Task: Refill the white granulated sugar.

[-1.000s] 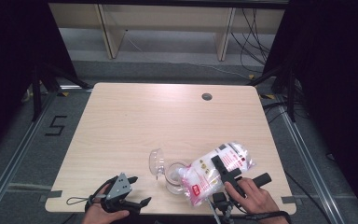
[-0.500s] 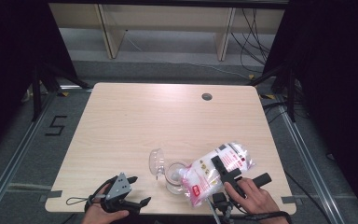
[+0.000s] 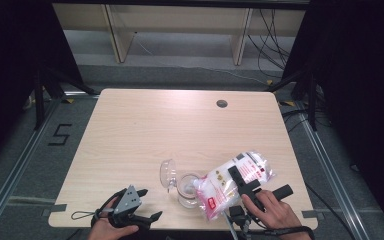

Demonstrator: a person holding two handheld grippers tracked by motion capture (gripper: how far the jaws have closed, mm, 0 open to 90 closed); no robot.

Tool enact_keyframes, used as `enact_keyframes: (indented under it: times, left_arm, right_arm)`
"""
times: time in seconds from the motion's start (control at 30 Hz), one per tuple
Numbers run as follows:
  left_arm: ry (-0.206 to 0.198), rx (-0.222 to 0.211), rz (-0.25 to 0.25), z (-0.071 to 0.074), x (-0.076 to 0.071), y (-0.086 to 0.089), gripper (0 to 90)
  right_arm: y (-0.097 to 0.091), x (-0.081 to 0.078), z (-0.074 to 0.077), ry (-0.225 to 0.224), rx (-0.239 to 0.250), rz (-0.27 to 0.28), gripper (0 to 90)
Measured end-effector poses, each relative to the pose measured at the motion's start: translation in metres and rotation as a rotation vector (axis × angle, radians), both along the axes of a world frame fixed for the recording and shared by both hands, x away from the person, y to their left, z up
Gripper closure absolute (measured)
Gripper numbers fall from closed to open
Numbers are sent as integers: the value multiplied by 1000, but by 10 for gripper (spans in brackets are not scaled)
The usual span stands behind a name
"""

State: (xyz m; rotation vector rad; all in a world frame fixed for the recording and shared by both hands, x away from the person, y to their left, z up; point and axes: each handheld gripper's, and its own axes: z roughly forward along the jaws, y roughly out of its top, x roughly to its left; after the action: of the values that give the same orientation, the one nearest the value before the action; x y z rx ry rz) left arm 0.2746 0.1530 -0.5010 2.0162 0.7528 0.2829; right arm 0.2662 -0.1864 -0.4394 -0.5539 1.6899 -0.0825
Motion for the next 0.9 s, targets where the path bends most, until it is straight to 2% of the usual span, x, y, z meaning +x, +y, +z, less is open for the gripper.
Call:
enact_keyframes:
  times: [0.17,0.23,0.27,0.3,0.33,0.37,0.43,0.5,0.73,0.8,0.83,0.87,0.9]
  left_arm:
    - [-9,7,0,0,0,1,161]
    - [-37,30,-12,1,2,2,161]
    - [-30,25,-2,1,2,2,161]
    - [-2,1,1,0,0,0,161]
    - [0,0,2,0,0,0,161]
    - [-8,11,0,0,0,1,161]
    - [-5,4,2,0,0,0,161]
    - [-8,10,0,0,0,1,161]
    - [-4,4,1,0,0,0,161]
    - [-25,24,0,1,1,2,161]
    - [-33,46,-22,1,3,3,161]
    - [-35,46,-23,1,3,3,161]
    - [-36,28,-9,1,2,2,161]
  right_arm:
    - [1,0,-1,-4,-4,3,530]
    - [1,0,0,-8,-18,11,530]
    - [1,0,0,-4,-5,5,530]
    - [1,0,0,-4,-3,5,530]
    - [1,0,0,-3,-3,7,530]
    - [1,0,0,-1,-1,7,530]
    - [1,0,-1,-2,-2,8,531]
    - [2,0,1,-7,-23,17,531]
    - [0,0,-1,-5,-11,12,533]
    - [0,0,-1,-4,-6,7,533]
    - [0,0,-1,-4,-6,8,533]
    - [0,0,-1,-2,-6,9,533]
    - [0,-1,-1,-4,-6,10,534]
